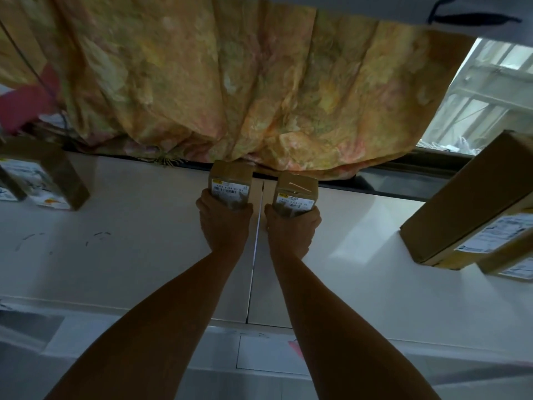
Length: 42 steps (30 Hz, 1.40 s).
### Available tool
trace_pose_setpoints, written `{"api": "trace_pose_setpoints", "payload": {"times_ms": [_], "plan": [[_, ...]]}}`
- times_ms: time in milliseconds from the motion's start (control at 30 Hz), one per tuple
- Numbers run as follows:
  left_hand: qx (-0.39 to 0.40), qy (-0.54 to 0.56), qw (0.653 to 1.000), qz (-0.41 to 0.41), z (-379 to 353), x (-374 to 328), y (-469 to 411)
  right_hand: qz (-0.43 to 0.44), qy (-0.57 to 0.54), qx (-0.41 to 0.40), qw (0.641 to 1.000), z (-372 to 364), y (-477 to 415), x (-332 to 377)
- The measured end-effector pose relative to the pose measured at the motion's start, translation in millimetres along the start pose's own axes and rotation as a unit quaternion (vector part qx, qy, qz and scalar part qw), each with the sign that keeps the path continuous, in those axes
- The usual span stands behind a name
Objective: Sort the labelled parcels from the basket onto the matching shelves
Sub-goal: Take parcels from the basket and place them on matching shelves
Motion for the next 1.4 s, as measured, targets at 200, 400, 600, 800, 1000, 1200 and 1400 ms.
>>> {"api": "trace_pose_setpoints", "payload": {"times_ms": [200,400,600,800,1000,1200,1400], "plan": [[0.006,-0.005,1.0,-0.006,13,-2,18,0.003,-0.002,0.009,1.0,15,10,-3],[0.009,-0.018,1.0,0.004,30,2,39,0.012,0.009,0.015,1.0,33,32,-11],[0.053,-0.007,0.998,0.014,33,8,40,-0.013,0.024,0.039,0.999,36,46,-22],[0.124,-0.056,0.99,0.042,61,18,58,-0.039,0.156,0.096,0.982,54,79,-35],[0.199,-0.197,0.96,-0.005,137,25,43,0.019,0.319,0.201,0.926,36,146,5],[0.193,-0.317,0.925,-0.083,235,45,-18,0.215,0.393,0.31,0.839,-37,233,93],[0.181,-0.396,0.89,-0.137,334,100,-127,0.318,0.408,0.317,0.795,-136,317,176]]}}
Point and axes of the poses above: each hand's wrist, its own y-axis away from the middle knuckle, its own z-axis out of the back of the hand, x = y × z, the point moved 9 cm from there along -y, towards the middle knuckle, and after that the axes turned 2 degrees about -x, right-handed, at the moved point
